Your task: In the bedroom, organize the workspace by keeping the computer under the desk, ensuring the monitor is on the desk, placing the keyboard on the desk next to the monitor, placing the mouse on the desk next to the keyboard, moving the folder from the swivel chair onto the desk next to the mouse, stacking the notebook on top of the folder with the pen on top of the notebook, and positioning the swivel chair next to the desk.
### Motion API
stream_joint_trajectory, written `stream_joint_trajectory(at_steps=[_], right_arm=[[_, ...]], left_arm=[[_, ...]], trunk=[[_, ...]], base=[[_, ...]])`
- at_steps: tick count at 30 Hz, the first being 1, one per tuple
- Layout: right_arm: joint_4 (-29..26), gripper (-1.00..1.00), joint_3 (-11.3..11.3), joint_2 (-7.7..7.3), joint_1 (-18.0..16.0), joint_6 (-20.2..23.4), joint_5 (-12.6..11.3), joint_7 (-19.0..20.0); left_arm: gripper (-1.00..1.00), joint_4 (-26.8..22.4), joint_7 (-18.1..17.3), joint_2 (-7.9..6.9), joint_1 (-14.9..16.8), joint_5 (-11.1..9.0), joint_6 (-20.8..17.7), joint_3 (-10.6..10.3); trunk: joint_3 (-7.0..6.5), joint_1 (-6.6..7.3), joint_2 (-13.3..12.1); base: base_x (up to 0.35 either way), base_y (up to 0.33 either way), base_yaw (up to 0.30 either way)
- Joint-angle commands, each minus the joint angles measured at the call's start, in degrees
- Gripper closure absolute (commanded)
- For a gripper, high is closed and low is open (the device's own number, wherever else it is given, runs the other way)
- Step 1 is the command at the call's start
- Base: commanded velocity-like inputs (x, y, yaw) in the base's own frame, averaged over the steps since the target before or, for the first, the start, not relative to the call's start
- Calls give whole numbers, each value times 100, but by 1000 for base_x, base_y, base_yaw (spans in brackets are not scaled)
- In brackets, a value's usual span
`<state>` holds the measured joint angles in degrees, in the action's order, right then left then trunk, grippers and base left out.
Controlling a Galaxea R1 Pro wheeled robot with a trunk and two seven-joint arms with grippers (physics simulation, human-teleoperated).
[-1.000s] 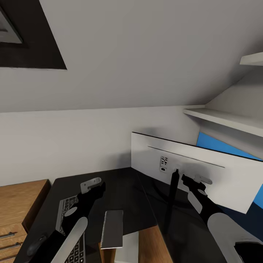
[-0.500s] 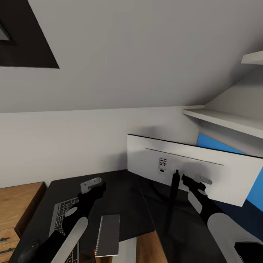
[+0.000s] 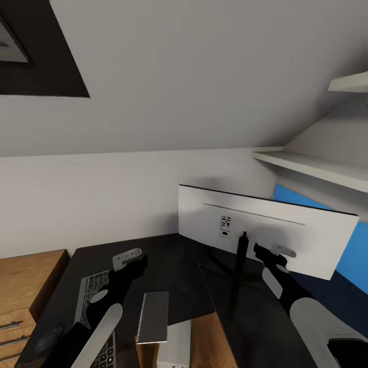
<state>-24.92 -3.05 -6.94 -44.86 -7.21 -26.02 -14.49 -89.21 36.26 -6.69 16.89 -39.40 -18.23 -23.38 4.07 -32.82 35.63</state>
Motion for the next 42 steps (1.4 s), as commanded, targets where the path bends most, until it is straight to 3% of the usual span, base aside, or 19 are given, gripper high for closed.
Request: stream_joint_trajectory(at_steps=[1,13,20,25,42], right_arm=[[-3,-100,-35,2,-5,-26,-58,-19],[18,-100,-54,26,-3,-18,-41,12],[28,-100,-328,41,3,-18,301,14],[67,-100,-440,152,3,-17,505,16],[166,-100,-670,225,4,-17,571,17]], left_arm=[[-100,-9,47,-6,8,-33,-13,-11],[-100,-9,47,-8,8,-24,-14,-9],[-100,-9,47,-8,8,-22,-9,-9],[-100,-9,52,-8,8,-21,-1,-9],[-100,-17,56,-8,8,-24,4,-9]], trunk=[[11,1,10],[11,1,10],[11,1,10],[11,1,10],[11,1,10]], base=[[-331,0,0],[-81,0,0],[0,0,0],[0,0,0],[0,0,0]])
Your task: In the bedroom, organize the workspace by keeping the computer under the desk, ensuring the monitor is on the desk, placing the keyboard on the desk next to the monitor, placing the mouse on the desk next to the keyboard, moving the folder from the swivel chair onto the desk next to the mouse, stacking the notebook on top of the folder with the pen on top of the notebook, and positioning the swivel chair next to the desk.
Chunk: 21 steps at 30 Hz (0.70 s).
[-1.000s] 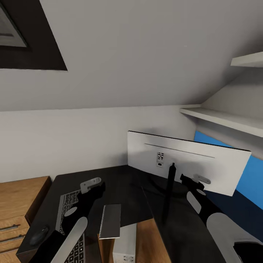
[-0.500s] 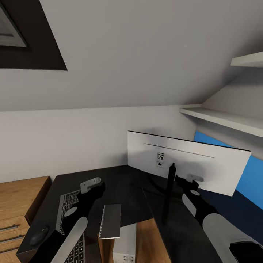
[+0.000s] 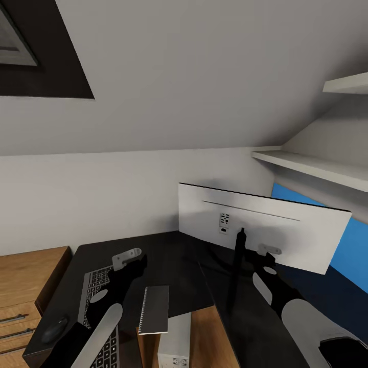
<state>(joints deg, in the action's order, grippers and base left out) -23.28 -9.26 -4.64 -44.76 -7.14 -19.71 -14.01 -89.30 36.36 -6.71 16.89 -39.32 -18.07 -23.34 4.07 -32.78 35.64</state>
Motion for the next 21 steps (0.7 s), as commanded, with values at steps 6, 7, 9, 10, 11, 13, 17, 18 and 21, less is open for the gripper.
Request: stream_joint_trajectory(at_steps=[6,7,9,10,11,13,17,18,21], right_arm=[[64,-100,-180,-2,-6,-18,-60,-31],[70,-100,-219,-2,-6,-17,-60,-31],[89,-100,-492,-2,-6,-16,-65,-31],[90,-100,-535,0,-6,-16,-66,-31],[91,-100,-577,3,-6,-16,-67,-31],[94,-100,-682,32,-6,-16,-67,-31],[102,-100,-812,116,-6,-16,-62,-31],[102,-100,-820,122,-6,-16,-62,-31],[103,-100,-830,139,-6,-16,-61,-31]], left_arm=[[-100,-9,45,-4,8,-32,-13,-13],[-100,-9,46,-2,8,-32,-13,-13],[-100,-31,46,7,8,-38,-13,-19],[-100,-44,46,8,8,-38,-13,-17],[-100,-61,48,9,8,-39,-13,-15],[-100,-143,60,4,8,-45,-13,2],[-100,-288,450,-2,8,-69,-6,23],[-100,-297,514,-1,8,-71,-5,23],[-100,-312,659,1,8,-73,-5,22]], trunk=[[11,-2,10],[11,-2,10],[11,-2,10],[11,-2,10],[11,-2,10],[11,-2,10],[11,-2,10],[11,-2,10],[29,-24,50]], base=[[0,0,0],[0,0,0],[0,0,0],[0,0,0],[0,0,0],[0,0,0],[0,0,0],[0,0,0],[0,0,0]])
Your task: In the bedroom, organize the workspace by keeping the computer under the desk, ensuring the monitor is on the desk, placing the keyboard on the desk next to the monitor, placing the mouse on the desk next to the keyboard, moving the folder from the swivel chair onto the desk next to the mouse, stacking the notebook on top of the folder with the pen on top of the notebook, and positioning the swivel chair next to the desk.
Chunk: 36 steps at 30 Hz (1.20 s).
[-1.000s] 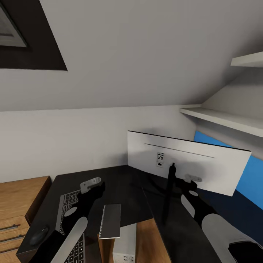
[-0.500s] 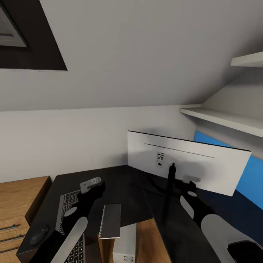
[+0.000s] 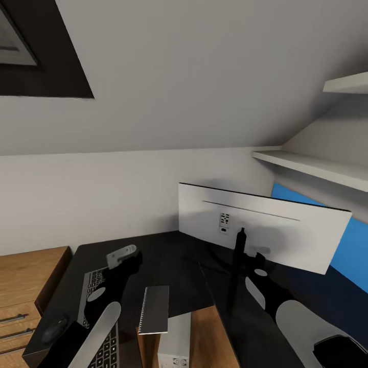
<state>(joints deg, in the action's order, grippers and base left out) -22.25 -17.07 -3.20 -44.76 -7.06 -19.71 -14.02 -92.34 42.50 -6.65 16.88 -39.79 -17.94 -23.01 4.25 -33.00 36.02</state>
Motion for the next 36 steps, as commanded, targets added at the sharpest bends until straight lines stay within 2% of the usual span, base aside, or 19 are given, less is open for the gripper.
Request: stream_joint_trajectory(at_steps=[1,10,36], right_arm=[[1,-100,-54,1,-7,-23,-60,-30],[2,-100,-60,12,-7,-23,-63,-30],[2,-100,-68,21,-7,-23,-66,-39]], left_arm=[[-100,-15,103,-4,8,-27,-17,-11],[-100,-22,208,1,8,-30,-17,-11],[-100,-13,215,23,8,-38,-18,-19]], trunk=[[30,-25,52],[191,-222,413],[658,-794,1456]], base=[[0,0,0],[0,0,0],[0,0,0]])
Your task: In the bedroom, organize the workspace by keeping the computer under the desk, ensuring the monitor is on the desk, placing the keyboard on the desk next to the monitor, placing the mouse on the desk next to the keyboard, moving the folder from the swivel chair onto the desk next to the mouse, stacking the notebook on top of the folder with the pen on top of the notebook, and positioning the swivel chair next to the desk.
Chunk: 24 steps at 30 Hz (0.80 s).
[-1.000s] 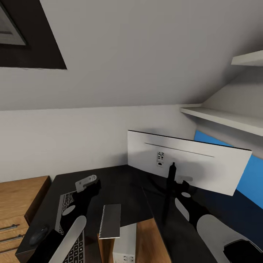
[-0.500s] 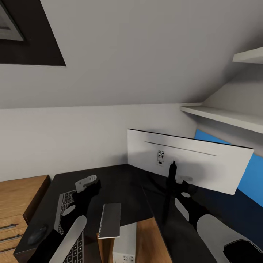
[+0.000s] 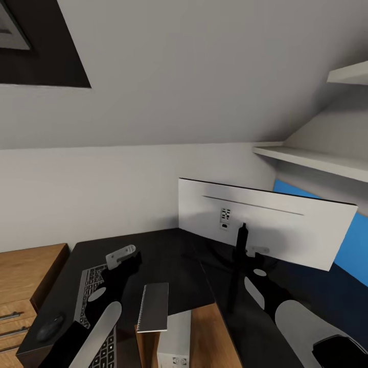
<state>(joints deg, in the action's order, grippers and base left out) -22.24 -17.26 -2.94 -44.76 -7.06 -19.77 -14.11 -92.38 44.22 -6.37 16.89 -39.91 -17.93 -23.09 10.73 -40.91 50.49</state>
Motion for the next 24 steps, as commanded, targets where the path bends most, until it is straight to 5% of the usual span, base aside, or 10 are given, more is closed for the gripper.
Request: stream_joint_trajectory(at_steps=[1,19,24], right_arm=[[1,-100,-49,-5,-6,-23,-56,-30],[1,-100,-47,-5,-6,-32,-51,-30],[1,-100,-49,-5,-6,-32,-47,-30]], left_arm=[[-100,-8,43,-5,7,-23,-18,-12],[-100,-17,43,-12,7,-25,-25,-12],[-100,-23,37,-13,7,-25,-26,-12]], trunk=[[27,-24,49],[350,-419,770],[350,-419,770]], base=[[0,0,0],[0,0,0],[0,0,0]])
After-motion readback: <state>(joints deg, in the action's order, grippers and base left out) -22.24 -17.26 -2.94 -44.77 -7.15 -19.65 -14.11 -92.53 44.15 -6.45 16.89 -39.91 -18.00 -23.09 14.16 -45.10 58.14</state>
